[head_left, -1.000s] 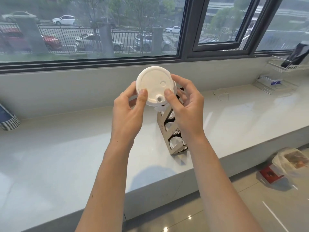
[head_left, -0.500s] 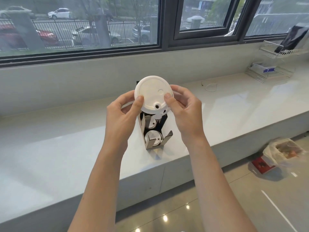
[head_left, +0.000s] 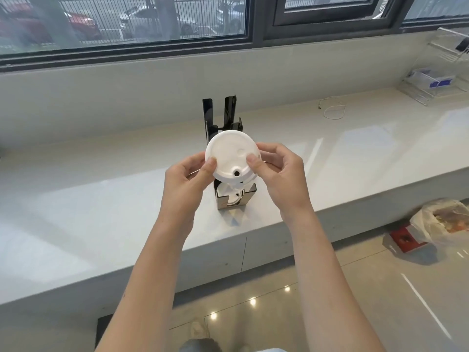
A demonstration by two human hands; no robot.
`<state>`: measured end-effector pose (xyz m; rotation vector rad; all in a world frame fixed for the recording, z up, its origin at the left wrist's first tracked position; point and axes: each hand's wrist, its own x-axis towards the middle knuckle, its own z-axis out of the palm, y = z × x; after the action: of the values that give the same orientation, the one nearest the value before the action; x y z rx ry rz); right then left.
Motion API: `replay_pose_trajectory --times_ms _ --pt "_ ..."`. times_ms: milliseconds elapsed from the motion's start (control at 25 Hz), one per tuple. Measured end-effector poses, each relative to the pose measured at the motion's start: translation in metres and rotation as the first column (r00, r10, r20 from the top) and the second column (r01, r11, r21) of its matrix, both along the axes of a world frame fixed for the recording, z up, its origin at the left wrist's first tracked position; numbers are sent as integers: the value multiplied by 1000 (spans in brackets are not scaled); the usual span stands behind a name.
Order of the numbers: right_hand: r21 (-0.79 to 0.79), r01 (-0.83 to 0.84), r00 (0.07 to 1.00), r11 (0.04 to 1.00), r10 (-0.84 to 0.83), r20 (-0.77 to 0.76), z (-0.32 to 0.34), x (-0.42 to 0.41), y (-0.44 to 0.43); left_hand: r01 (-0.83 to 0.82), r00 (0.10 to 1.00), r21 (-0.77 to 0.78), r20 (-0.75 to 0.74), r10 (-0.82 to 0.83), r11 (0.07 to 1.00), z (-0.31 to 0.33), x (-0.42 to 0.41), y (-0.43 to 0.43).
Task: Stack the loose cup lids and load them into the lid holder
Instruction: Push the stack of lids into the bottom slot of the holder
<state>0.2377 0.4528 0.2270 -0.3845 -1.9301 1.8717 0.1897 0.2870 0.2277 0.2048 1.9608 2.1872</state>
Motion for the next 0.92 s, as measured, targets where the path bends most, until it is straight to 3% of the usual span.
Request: replay_pose_trajectory --times_ms 520,920 --pt "60 58 970 996 -71 234 -44 -49 3 114 971 -84 219 -93 990 -48 -69 -6" --pt "99 85 944 991 -112 312 -65 -63 4 197 937 -70 306 -167 978 -83 -90 -9"
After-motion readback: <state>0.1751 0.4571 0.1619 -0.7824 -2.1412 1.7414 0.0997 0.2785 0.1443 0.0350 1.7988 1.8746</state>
